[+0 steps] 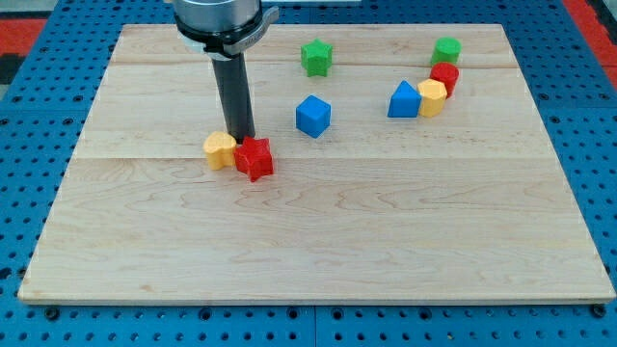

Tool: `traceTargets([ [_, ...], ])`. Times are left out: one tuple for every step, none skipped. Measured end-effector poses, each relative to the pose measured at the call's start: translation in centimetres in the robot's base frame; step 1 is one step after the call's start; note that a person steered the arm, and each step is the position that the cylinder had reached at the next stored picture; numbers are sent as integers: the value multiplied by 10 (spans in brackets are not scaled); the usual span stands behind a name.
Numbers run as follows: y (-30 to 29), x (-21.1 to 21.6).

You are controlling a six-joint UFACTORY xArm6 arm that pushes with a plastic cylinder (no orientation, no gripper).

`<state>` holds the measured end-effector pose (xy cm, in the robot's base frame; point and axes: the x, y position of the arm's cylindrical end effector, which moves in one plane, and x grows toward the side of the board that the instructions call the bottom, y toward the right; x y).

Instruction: Place the yellow heart and the red star in a horizontal line

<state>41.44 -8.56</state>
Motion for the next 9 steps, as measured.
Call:
traceTargets([
  [10,24],
  [-32,35],
  [-11,26],
  [-43,10],
  [-72,10],
  [-88,17],
  [-92,35],
  [-79,48],
  [-27,53],
])
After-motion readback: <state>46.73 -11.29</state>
